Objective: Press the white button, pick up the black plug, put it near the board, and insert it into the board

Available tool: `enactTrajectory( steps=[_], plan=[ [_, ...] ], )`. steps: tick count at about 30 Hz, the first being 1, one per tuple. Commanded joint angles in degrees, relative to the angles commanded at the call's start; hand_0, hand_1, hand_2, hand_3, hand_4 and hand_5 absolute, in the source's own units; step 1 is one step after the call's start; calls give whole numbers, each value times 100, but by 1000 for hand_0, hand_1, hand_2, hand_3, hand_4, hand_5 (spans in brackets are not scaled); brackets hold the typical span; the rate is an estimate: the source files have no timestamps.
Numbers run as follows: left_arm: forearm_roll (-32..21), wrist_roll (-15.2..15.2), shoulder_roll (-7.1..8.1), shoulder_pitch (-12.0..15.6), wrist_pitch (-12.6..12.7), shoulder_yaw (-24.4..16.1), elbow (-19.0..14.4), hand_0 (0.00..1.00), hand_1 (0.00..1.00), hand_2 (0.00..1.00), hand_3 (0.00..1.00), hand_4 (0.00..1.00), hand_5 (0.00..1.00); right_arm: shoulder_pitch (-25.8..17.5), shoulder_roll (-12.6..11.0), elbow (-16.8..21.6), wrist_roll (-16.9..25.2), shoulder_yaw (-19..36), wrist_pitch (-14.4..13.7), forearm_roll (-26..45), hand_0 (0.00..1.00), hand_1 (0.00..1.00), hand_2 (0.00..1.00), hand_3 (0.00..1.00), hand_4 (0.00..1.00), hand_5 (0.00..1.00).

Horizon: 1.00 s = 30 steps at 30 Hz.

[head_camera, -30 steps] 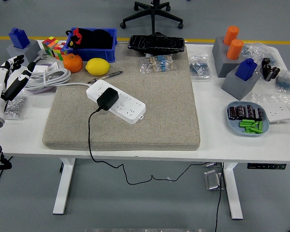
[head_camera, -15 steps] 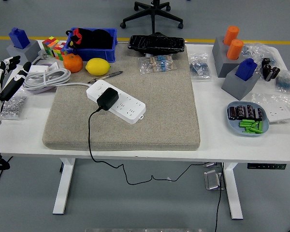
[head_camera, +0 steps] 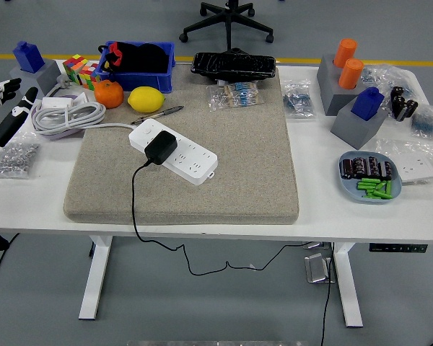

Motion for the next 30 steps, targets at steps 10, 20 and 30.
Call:
enactTrajectory(
  steps=[10,20,30],
  plan=[
    [12,7,-13,12,-8,-108,-51,958,887,872,838,844,793,32,-41,-10,-10,65,27,-21,811,706,700,650,767,444],
    [-5,1,-41,46,-5,-178,-59,957,886,868,836,840,788,35,-66,-33,-16,85,32,-45,811,705,699,650,766,444],
    [9,10,-54,0,-13,-181,-65,957,885,867,831,838,776,122,-78,-17,-25,-1,44,4,811,706,699,650,765,444]
  ],
)
